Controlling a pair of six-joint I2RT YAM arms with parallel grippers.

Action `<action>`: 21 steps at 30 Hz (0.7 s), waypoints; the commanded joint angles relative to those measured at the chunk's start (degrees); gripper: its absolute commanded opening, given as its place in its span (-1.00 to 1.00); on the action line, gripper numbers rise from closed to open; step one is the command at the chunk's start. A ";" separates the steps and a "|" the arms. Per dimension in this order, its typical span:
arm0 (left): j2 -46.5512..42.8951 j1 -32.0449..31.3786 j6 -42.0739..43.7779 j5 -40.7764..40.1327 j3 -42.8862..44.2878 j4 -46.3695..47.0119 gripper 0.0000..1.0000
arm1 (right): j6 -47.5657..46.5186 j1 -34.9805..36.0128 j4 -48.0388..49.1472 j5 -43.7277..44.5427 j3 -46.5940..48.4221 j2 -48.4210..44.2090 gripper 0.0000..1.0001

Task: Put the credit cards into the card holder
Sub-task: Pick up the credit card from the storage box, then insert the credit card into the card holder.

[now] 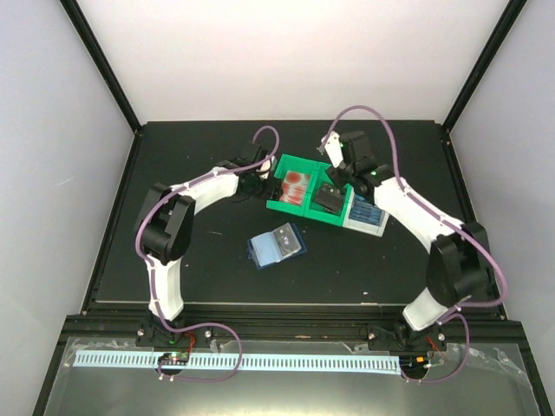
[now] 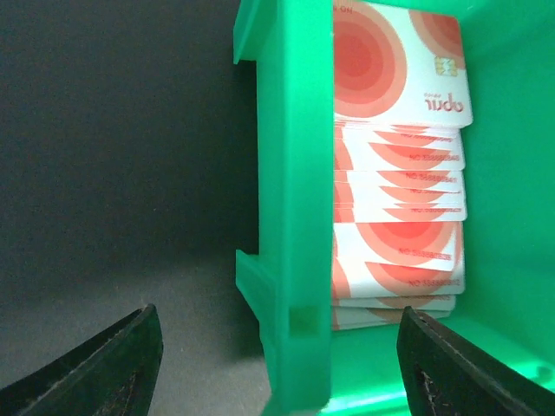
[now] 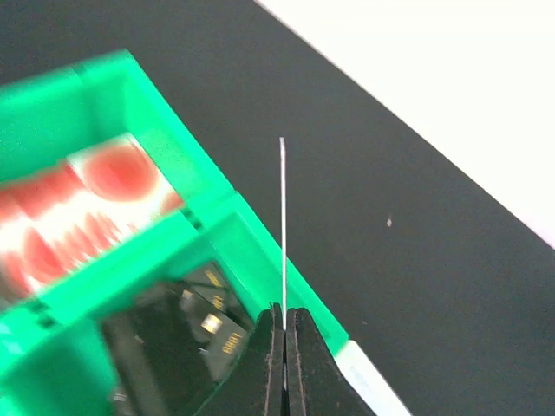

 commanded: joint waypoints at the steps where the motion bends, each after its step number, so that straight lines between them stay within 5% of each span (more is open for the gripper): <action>1: -5.85 0.05 -2.98 -2.29 1.91 -3.15 0.55 | 16.00 0.24 -5.58 -12.85 1.75 -7.78 -0.98; 8: -18.47 -0.06 -9.68 -6.32 -8.58 -2.77 0.60 | 36.36 0.31 -6.07 -31.56 -6.28 -18.61 -0.98; 13: -28.87 -0.51 -13.92 -3.51 -21.03 -0.54 0.54 | 47.53 1.45 -0.99 -48.85 -14.90 -18.05 -0.98; 21: -37.64 -3.14 -17.42 7.46 -36.46 6.04 0.21 | 55.25 5.40 10.34 -53.23 -25.31 -12.23 -0.98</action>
